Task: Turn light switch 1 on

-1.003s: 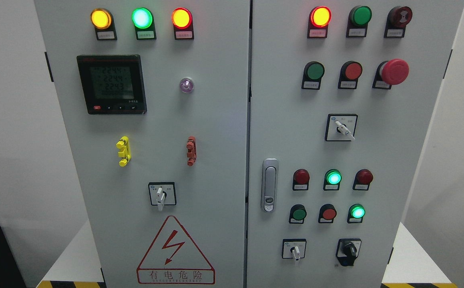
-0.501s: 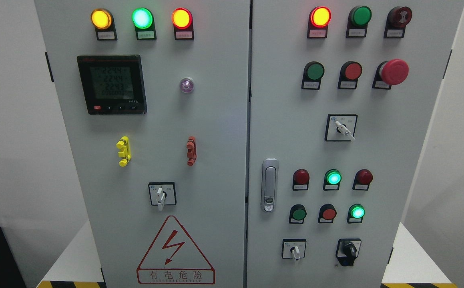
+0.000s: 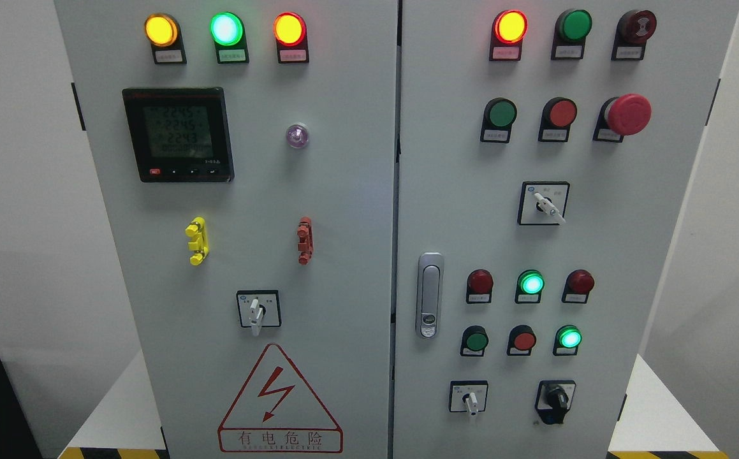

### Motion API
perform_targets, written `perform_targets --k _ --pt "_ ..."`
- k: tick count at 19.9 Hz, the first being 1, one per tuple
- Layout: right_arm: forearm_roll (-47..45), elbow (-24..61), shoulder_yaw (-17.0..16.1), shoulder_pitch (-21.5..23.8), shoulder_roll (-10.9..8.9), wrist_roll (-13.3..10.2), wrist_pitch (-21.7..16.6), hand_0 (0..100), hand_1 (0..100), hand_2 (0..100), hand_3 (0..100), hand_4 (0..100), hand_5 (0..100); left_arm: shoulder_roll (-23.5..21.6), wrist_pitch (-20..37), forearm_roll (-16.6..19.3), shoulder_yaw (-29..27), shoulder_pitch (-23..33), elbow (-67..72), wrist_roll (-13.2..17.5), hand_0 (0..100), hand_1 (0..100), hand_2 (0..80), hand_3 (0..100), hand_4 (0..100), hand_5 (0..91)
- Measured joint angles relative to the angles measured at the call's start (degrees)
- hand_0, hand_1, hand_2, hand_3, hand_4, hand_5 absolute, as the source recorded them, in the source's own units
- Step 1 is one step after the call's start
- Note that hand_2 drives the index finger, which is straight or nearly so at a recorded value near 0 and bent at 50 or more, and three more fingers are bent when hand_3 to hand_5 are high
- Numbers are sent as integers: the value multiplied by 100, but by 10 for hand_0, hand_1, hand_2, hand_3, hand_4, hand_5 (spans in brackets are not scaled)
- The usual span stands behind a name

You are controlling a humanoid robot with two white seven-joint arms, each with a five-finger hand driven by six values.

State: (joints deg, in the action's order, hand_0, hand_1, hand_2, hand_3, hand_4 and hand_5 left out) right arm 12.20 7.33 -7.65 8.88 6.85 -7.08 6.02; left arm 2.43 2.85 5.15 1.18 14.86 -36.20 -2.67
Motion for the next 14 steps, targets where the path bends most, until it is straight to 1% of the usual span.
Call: perform_targets --k 1,6,7,8,9,10,11,12,13,14 --pt "0 0 0 0 0 7 0 54 0 0 0 0 0 -22 32 -2 -11 49 -296 -9 321 155 3 191 251 0" --pt "1 1 0 0 0 15 0 54 0 0 0 0 0 -101 63 -5 -50 205 -1706 -24 346 174 23 216 271 0" --pt "1 0 0 0 0 16 0 53 0 0 0 0 0 -114 74 -5 -56 216 -1990 -33 351 174 26 234 280 0" --pt "1 0 0 0 0 16 0 53 0 0 0 0 0 -126 88 -5 -61 233 -2266 -36 356 177 50 305 338 25" --pt "1 0 0 0 0 17 0 54 0 0 0 0 0 -136 92 -5 -66 245 -2529 -34 358 180 73 341 370 43" --pt "1 0 0 0 0 18 0 54 0 0 0 0 0 -144 89 -6 -71 251 -2786 -30 367 209 134 424 460 101" --pt "1 0 0 0 0 18 0 54 0 0 0 0 0 -153 84 -7 -75 263 -3047 -29 374 226 160 441 498 124" --pt "1 0 0 0 0 18 0 54 0 0 0 0 0 -161 83 -9 -78 269 -3256 -28 390 250 235 480 602 250" --pt "1 0 0 0 0 18 0 54 0 0 0 0 0 -169 61 -12 -82 276 -3461 -12 402 267 278 500 652 297" --pt "0 0 0 0 0 18 0 54 0 0 0 0 0 -174 127 -17 -85 287 -3653 -7 402 275 294 504 668 333"
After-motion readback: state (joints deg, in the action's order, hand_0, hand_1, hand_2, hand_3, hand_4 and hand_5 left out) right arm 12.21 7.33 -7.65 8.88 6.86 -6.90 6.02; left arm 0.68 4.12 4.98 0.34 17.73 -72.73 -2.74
